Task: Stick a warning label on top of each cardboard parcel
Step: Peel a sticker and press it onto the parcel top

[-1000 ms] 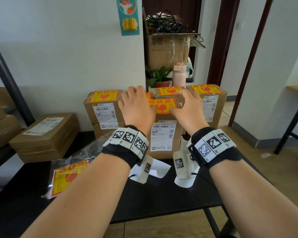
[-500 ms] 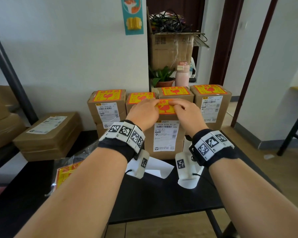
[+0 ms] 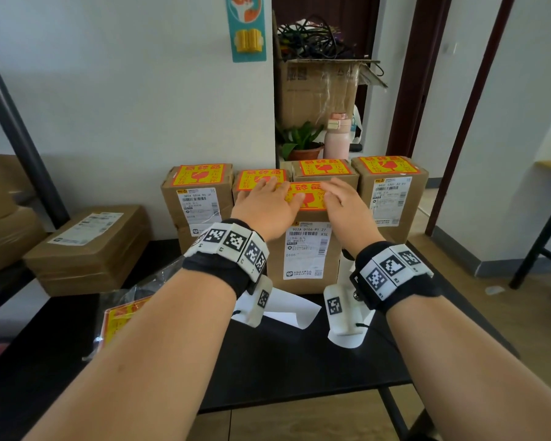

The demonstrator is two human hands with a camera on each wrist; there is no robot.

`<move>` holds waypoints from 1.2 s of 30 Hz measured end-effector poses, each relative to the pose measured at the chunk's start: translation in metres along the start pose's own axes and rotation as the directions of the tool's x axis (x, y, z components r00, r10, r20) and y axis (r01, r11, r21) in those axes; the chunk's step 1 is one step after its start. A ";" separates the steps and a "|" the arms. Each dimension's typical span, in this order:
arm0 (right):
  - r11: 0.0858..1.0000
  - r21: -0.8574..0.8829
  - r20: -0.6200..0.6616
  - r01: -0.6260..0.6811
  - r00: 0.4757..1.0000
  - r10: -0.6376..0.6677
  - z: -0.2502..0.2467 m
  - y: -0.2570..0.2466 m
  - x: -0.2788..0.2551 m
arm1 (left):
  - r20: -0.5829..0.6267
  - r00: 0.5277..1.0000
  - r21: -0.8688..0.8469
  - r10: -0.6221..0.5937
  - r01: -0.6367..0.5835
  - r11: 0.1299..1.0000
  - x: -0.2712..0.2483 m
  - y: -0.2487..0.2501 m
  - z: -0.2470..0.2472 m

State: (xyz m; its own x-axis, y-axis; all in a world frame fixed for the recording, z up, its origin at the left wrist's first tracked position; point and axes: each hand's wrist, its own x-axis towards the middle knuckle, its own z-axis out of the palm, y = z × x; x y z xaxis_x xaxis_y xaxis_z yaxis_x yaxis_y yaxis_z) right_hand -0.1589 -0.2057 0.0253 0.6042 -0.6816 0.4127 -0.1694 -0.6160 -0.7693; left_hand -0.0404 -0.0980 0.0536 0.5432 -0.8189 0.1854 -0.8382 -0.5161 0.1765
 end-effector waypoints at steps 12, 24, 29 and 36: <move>0.985 0.098 -0.005 -0.141 0.990 0.143 -0.015 -0.004 -0.010 | -0.169 0.981 -0.437 -0.098 0.015 0.899 -0.021 -0.003 -0.004; 0.955 0.069 0.041 -0.287 0.958 0.285 -0.009 -0.004 -0.032 | 0.036 0.982 -0.558 -0.186 0.175 0.811 -0.041 -0.010 0.012; 0.957 0.070 0.115 -0.281 0.955 0.272 -0.006 -0.011 -0.036 | -0.034 0.970 -0.535 -0.241 0.186 0.824 -0.038 -0.012 0.013; 0.960 0.129 0.046 -0.248 0.969 0.243 -0.005 -0.007 -0.034 | -0.084 0.965 -0.547 -0.249 0.164 0.821 -0.040 -0.007 0.010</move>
State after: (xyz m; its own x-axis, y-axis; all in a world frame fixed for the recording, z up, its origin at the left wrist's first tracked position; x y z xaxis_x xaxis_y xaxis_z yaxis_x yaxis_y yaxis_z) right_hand -0.1821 -0.1803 0.0192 0.5803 -0.7920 0.1899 -0.2114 -0.3717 -0.9040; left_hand -0.0565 -0.0642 0.0352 0.7369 -0.6406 0.2159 -0.5720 -0.4205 0.7043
